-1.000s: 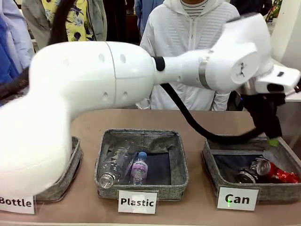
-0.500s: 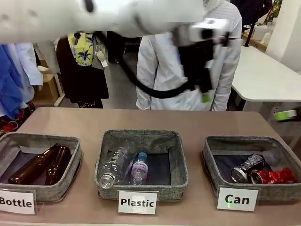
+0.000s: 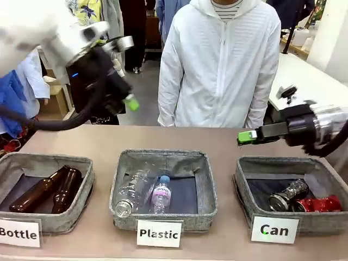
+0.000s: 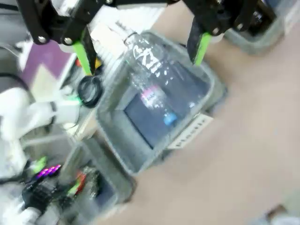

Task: Sort the can waste into the basket.
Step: Pick up the can waste from the table and place it in the right Fabric basket.

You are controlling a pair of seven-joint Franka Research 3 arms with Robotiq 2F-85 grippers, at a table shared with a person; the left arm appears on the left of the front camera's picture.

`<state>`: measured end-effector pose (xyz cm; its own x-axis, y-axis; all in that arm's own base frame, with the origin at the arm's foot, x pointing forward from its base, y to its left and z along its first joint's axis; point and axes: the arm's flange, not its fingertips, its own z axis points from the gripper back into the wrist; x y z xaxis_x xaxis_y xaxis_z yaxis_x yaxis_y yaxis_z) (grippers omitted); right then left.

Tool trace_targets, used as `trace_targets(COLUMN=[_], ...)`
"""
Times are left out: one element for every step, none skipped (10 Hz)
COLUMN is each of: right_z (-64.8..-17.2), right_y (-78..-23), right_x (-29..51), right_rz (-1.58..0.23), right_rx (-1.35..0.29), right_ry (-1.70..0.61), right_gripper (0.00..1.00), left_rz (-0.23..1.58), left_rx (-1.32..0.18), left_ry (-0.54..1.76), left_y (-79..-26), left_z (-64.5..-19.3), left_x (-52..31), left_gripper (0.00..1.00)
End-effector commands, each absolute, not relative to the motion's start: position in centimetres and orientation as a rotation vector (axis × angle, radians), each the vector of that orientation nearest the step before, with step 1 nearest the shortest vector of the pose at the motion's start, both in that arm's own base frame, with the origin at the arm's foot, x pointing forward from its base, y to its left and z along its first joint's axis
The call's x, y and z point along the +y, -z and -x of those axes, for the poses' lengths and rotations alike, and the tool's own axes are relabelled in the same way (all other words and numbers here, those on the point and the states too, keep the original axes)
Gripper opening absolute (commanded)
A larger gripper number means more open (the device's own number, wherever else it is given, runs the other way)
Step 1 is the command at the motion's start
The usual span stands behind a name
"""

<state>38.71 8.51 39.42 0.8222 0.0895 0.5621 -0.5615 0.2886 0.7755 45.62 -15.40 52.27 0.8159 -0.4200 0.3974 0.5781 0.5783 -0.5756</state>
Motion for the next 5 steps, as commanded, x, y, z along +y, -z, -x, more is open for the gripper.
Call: trace_targets(right_z=[-39.9, -40.3, -40.8, -41.6, -40.2], right_y=[-40.1, -41.1, -42.3, -43.2, -39.2], right_x=[6.8, 4.7, 2.9, 1.4, 4.2], right_rz=[-1.21, -1.164, -1.158, -1.122, -1.154], right_rx=[-0.224, -0.13, -0.166, -0.271, -0.225], right_ry=[-0.057, 0.058, 0.071, 0.088, -0.013], right_gripper=[1.0, 1.0, 1.0, 1.0, 1.0], left_rz=[1.089, 1.338, 1.479, 1.519, 1.494], left_rx=[-0.351, -0.407, -0.466, -0.503, -0.471], left_ry=[0.473, 0.517, 0.487, 0.384, 0.324], left_y=[-49.1, -45.9, -42.7, -39.9, -37.8], left_z=[-44.1, -43.4, -43.0, -42.4, -41.7], left_x=[-10.3, -6.3, -3.5, -1.6, -1.4], left_gripper=[1.0, 1.0, 1.0, 1.0, 1.0])
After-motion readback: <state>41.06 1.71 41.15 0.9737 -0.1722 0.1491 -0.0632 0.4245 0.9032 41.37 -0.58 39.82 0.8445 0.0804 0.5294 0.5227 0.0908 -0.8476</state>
